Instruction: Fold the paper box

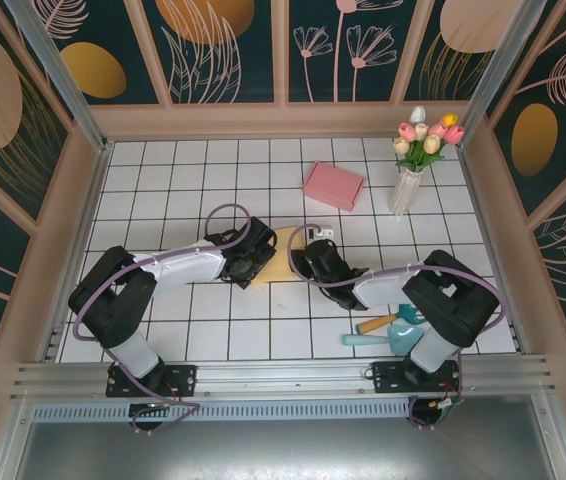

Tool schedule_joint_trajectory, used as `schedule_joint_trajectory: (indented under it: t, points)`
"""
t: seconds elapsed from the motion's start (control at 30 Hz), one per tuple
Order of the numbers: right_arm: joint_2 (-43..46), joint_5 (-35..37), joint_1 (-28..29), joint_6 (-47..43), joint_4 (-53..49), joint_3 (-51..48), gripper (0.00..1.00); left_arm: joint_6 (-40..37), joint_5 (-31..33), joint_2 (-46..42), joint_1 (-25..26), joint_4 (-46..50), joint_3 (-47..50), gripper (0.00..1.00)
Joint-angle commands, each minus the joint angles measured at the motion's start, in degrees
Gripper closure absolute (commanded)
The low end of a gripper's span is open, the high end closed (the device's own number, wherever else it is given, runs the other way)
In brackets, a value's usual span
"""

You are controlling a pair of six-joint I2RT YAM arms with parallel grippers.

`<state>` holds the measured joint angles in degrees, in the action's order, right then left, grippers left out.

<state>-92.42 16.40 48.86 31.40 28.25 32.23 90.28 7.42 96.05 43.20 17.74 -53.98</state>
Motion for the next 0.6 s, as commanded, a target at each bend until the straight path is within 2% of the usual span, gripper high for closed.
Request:
schedule_joint_trajectory:
  t: [0.0,0.27,0.43,0.57]
  points:
    - [2.21,-1.50,0.97,-1.42,-6.48,-1.54,0.49,0.35,1.12,1.24,-1.25,0.27,1.79,0.23]
    - [2.82,-4.90,2.04,-1.01,-5.47,-2.33,0.49,0.54,1.60,1.00,-1.20,1.25,1.85,0.22]
    - [3.26,-9.95,2.55,0.61,-2.08,-3.86,0.51,0.57,1.72,1.23,-1.24,1.42,1.86,0.22]
    - [4.21,-9.80,3.99,1.14,-2.27,-4.36,0.52,0.53,1.79,1.19,-1.30,1.50,1.72,0.22]
